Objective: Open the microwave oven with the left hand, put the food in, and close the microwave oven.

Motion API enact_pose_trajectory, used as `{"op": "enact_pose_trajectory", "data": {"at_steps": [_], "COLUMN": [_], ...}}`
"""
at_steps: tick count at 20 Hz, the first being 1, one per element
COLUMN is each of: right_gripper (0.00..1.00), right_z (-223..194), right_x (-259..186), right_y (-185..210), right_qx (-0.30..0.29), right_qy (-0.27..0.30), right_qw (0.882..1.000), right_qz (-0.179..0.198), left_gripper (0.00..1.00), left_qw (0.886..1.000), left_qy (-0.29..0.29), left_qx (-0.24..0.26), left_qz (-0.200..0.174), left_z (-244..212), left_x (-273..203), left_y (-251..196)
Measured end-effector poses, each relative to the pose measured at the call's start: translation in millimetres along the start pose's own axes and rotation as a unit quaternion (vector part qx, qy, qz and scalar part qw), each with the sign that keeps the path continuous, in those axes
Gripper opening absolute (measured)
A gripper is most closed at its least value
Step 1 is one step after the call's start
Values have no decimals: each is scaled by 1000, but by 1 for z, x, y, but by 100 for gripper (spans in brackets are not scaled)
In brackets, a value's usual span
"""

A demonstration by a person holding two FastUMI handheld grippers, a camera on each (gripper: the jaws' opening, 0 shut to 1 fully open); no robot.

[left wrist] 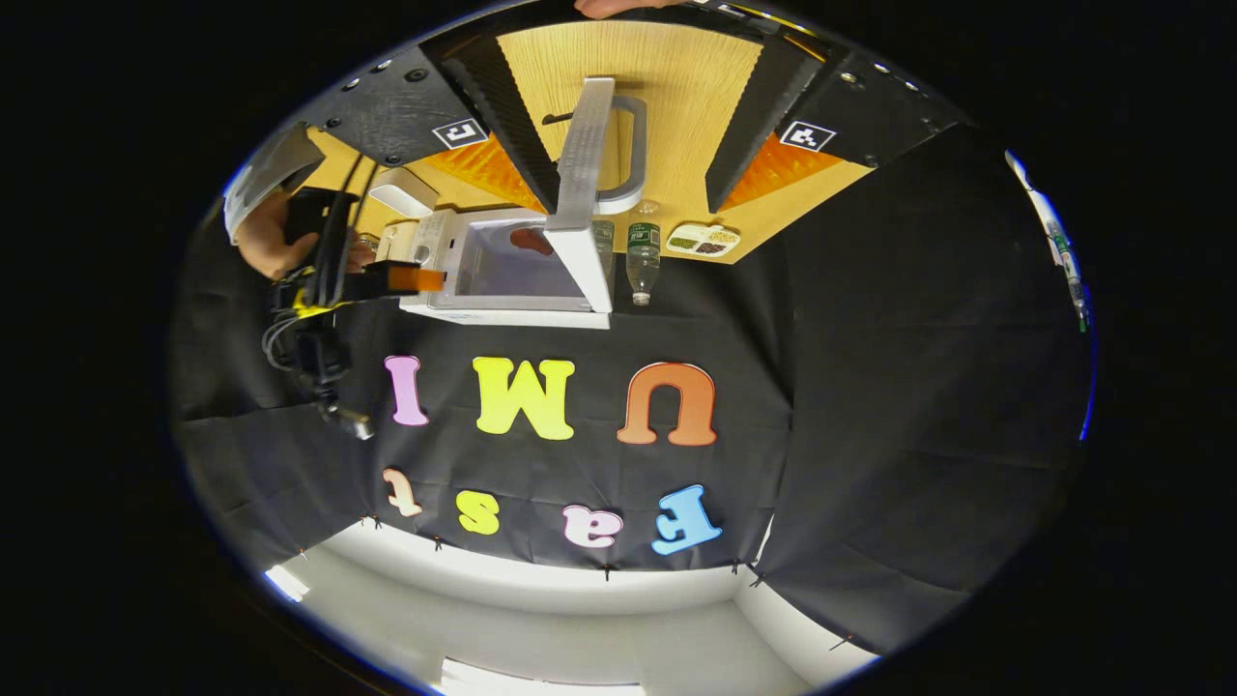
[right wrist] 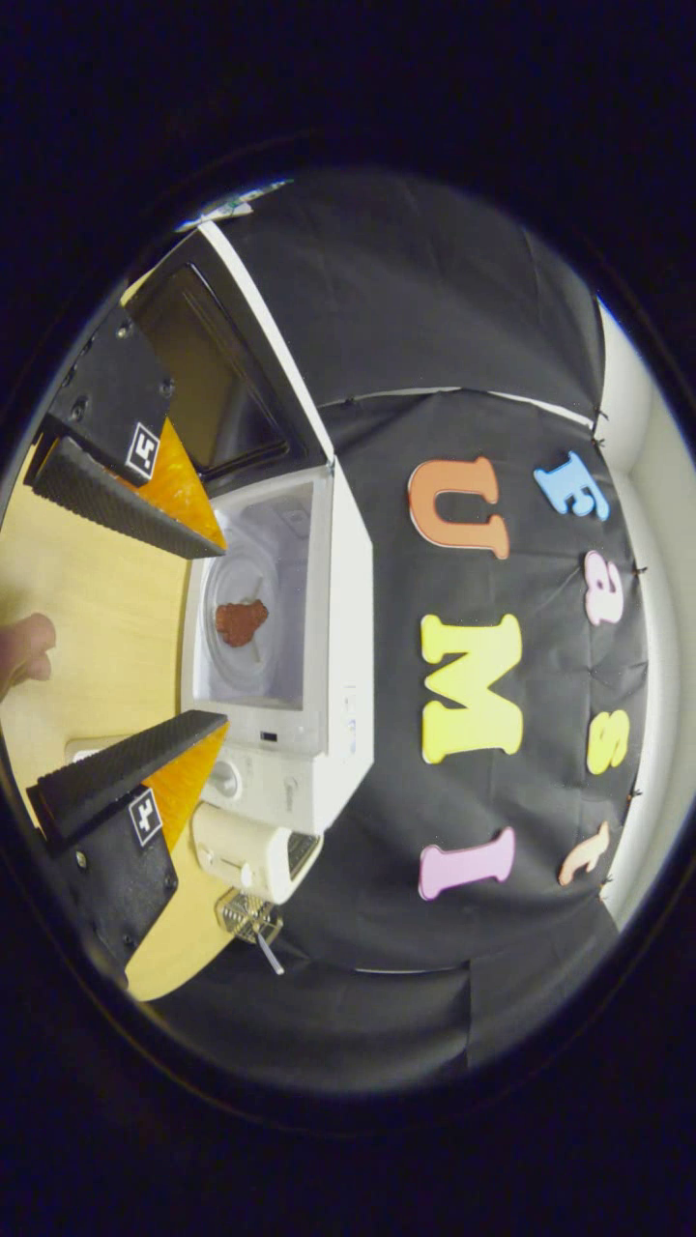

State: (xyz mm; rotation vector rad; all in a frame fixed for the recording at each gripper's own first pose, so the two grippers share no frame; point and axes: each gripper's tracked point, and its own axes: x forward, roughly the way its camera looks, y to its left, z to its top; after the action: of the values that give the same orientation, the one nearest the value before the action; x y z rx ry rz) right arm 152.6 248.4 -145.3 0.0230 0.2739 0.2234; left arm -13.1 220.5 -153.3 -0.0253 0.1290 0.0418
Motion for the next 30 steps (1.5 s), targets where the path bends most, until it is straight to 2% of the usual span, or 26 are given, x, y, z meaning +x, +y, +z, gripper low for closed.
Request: {"op": "enact_pose_trajectory", "data": {"at_steps": [3,4,5,8,9,10,11,12,13,14,15,16,17,19,23,27,28,30], "right_gripper": [100,90,100,100,100,100,100,100,100,100,100,100,100,100,100,100,89,89], "right_z": [13,16,19,19,18,18,17,19,20,22,23,25,25,24,22,22,22,22], "right_x": [-60,-78,-95,-136,-147,-157,-165,-171,-177,-183,-188,-191,-195,-198,-205,-214,-216,-220], "right_y": [-12,-15,-21,-41,-46,-50,-56,-63,-68,-74,-78,-81,-84,-89,-102,-120,-125,-128], "right_qx": [5,8,10,14,18,22,28,34,38,40,42,40,38,36,52,61,61,61], "right_qy": [-31,-40,-49,-66,-69,-72,-74,-78,-82,-87,-92,-97,-101,-103,-102,-107,-109,-110], "right_qw": [1000,999,999,998,997,997,997,996,996,995,995,994,994,994,993,992,992,992], "right_qz": [-3,0,-1,-10,-9,-7,-7,-7,-6,-6,-6,-4,-4,-3,5,1,-5,-5], "left_gripper": [94,94,94,93,81,93,81,77,74,40,36,17,4,0,0,0,0,0], "left_qw": [1000,1000,1000,1000,1000,999,999,1000,999,999,998,997,997,998,999,999,1000,1000], "left_qy": [-3,-3,-2,-4,-1,-2,2,14,24,26,27,25,26,33,21,24,22,15], "left_qx": [8,10,13,19,21,23,23,19,18,23,31,38,33,12,-11,7,-5,-20], "left_qz": [3,3,0,10,20,32,28,16,21,25,41,57,64,53,34,29,22,6], "left_z": [-5,-8,-13,-26,-32,-37,-41,-52,-59,-65,-68,-69,-69,-73,-57,-56,-54,-47], "left_x": [-2,-4,-2,6,8,12,19,25,29,35,42,49,53,58,66,73,72,73], "left_y": [8,12,12,29,37,45,47,43,47,50,61,67,72,62,44,28,19,-2]}}
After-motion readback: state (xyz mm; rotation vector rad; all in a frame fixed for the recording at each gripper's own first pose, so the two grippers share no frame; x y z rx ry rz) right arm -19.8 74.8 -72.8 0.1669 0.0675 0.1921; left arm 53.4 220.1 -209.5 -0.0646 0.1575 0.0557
